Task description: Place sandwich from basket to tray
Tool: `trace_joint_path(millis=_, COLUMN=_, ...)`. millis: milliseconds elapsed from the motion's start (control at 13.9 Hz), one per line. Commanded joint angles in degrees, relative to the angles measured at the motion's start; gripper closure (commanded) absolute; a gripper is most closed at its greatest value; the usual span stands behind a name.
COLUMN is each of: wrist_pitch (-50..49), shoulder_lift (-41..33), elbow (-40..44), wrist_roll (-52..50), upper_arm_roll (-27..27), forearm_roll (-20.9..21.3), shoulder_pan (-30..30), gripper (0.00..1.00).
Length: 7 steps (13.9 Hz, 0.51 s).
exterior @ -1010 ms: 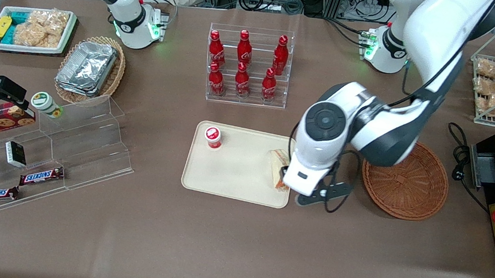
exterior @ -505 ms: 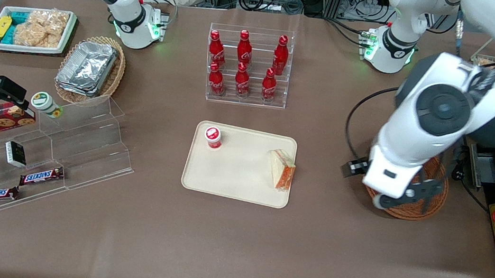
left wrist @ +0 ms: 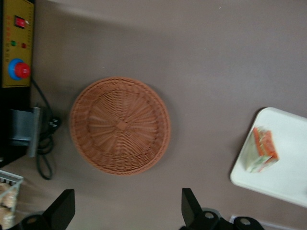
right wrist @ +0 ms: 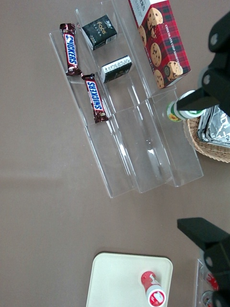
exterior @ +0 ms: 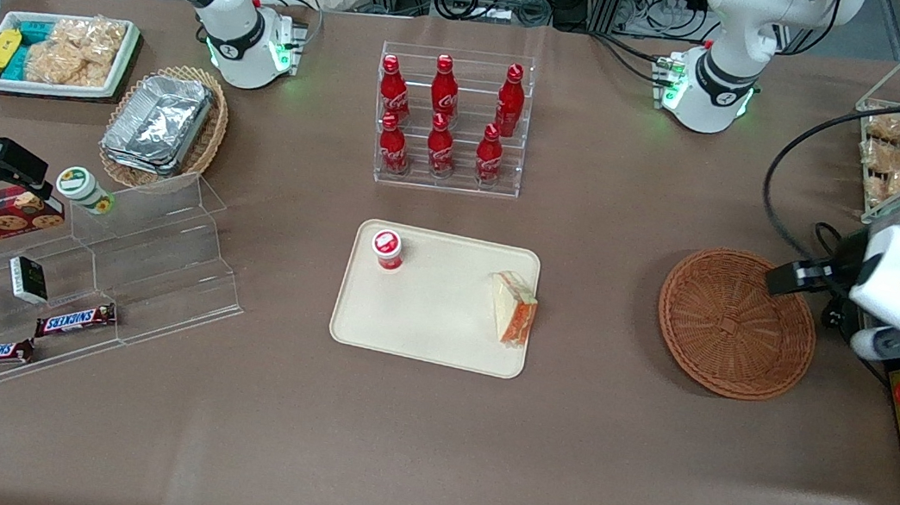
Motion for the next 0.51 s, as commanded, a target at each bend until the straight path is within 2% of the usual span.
trace_joint_path(millis=0, wrist_pitch=0.77, shoulder_lift=-7.05, elbow=-7.77, wrist_roll=6.88, upper_arm_roll=5.80, forearm_roll=-1.44, shoulder_pan=-2.96, gripper=0.00)
trace_joint_path(millis=433, wrist_pitch=1.30, shoulder_lift=-13.83, elbow=-14.81, wrist_roll=12.71, upper_arm_roll=10.21, forearm_roll=-2.41, shoulder_pan=-2.97, gripper=0.00)
